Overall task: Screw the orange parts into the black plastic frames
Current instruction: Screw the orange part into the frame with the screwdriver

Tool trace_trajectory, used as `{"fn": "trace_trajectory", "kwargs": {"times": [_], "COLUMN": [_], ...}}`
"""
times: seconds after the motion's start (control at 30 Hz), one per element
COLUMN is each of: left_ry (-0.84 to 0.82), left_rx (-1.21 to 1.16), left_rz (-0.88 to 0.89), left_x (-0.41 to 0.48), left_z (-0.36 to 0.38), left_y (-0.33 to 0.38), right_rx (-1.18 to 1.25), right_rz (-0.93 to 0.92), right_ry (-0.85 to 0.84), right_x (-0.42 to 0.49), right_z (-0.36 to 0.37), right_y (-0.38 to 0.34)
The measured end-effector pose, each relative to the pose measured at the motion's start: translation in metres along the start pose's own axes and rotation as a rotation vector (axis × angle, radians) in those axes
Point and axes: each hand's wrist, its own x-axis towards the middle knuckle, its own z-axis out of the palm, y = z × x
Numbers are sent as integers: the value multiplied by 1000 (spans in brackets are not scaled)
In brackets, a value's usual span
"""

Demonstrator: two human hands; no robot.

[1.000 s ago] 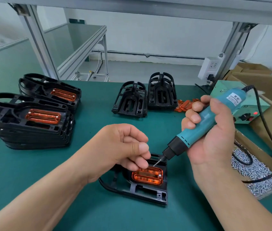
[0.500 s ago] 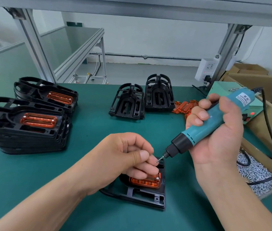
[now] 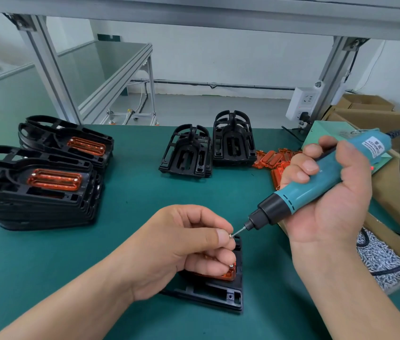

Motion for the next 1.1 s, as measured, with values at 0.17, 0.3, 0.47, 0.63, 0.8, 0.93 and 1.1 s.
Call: {"fn": "trace_trajectory", "kwargs": {"times": [0.17, 0.3, 0.47, 0.63, 0.8, 0.93, 1.1], "left_ry": [-7, -17, -4, 0, 46, 86, 98], "left_rx": [-23, -28, -4, 33, 96, 180, 341], "left_rz": [-16, -23, -17, 0, 85, 194, 283], "left_x": [1, 0, -1, -1, 1, 3, 6], "left_z": [1, 1, 2, 2, 1, -2, -7], "left_y": [0, 0, 0, 0, -4, -8, -13], "right_rx": [4, 5, -23, -66, -72, -83, -118], "right_rz": [-5, -5, -23, -51, -52, -35, 6], "right_ry": [-6, -10, -18, -32, -7, 25, 45], "right_x": [-1, -1, -2, -5, -6, -7, -7], "right_z": [0, -1, 0, 3, 3, 4, 2], "right_y": [0, 0, 1, 2, 5, 10, 14]}}
